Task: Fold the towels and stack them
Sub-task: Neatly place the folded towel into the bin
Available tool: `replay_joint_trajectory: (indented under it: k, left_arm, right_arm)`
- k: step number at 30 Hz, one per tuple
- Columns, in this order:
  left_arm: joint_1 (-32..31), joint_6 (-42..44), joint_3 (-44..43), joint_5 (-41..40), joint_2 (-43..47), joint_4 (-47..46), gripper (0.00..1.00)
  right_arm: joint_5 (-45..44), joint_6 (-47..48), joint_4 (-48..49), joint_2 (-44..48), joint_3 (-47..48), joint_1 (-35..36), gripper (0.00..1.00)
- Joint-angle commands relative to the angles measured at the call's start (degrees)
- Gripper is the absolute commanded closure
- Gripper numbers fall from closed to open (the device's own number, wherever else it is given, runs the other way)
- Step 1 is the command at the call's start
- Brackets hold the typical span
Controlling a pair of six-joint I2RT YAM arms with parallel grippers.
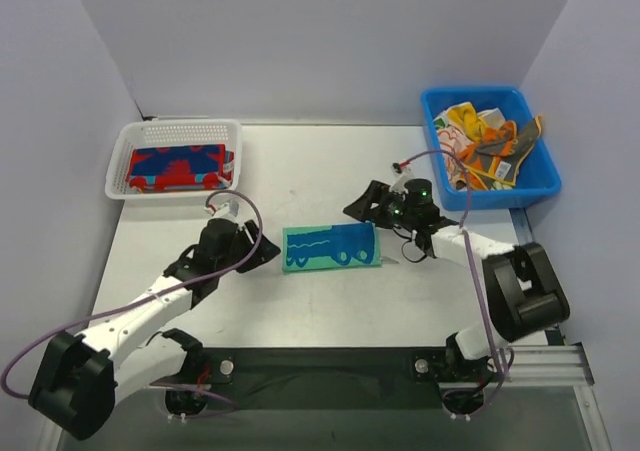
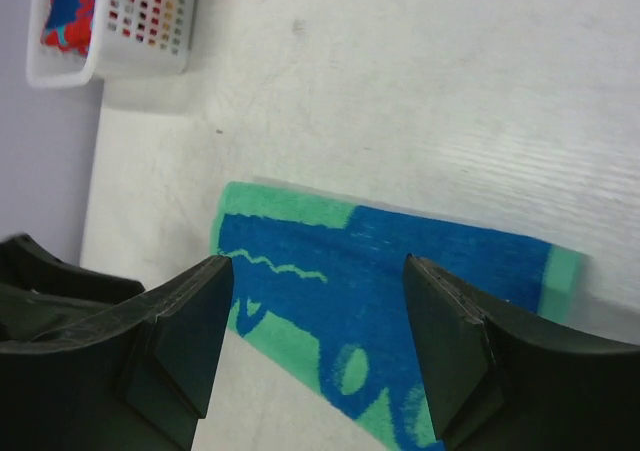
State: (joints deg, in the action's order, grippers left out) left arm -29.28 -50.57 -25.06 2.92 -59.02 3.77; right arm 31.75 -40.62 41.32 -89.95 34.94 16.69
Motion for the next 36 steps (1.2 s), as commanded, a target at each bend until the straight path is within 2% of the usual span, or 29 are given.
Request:
replay_joint_trajectory:
  k: [1, 4, 5, 7, 8, 10, 11, 15, 19, 26, 36]
  left_arm:
    - [1.67, 5.82, -8.15, -4.57, 3.56, 9.38, 0.35]
    - [7.03, 10.56, -12.81, -3.54, 2.87, 15.38, 0.25]
    - [10.70, 13.27, -13.87, -2.92, 2.43, 16.52, 0.21]
    - [13.97, 15.75, -16.77, -1.08, 1.11, 19.86, 0.11]
    - [15.55, 16.98, -17.56, -0.38, 0.67, 20.83, 0.08]
    - [19.60, 20.23, -19.41, 0.77, -0.64, 23.29, 0.02]
    - [22.31, 21.81, -20.02, 1.21, -0.91, 24.69, 0.03]
    - [26.54, 24.72, -19.33, 1.40, -1.80, 26.55, 0.03]
    - [26.55, 24.64, -14.59, 1.65, 0.31, 25.24, 0.02]
    - [26.64, 25.52, -15.02, 1.92, -0.48, 25.41, 0.02]
    - [26.55, 25.43, -15.11, 1.30, -0.57, 25.59, 0.02]
  right_arm:
    - [-8.26, 20.29, -30.69, 8.56, 9.87, 9.55, 0.31]
    - [-13.28, 26.11, -39.44, 8.39, 17.94, 16.76, 0.32]
    - [-16.34, 28.73, -41.04, 7.08, 19.19, 19.32, 0.32]
    - [-20.30, 31.55, -46.23, 5.15, 22.26, 23.46, 0.33]
    - [-21.71, 32.79, -47.72, 2.44, 25.50, 27.83, 0.33]
    - [-25.58, 35.51, -50.88, -0.73, 28.33, 31.72, 0.34]
    - [-27.77, 37.09, -52.29, -3.80, 31.04, 34.70, 0.35]
    - [-31.12, 39.74, -55.20, -11.11, 37.20, 40.95, 0.37]
    - [-33.85, 42.46, -56.00, -17.09, 40.91, 44.30, 0.41]
    - [-38.85, 44.92, -56.26, -24.12, 45.30, 46.85, 0.42]
    - [-43.26, 47.04, -55.82, -27.82, 47.15, 47.30, 0.44]
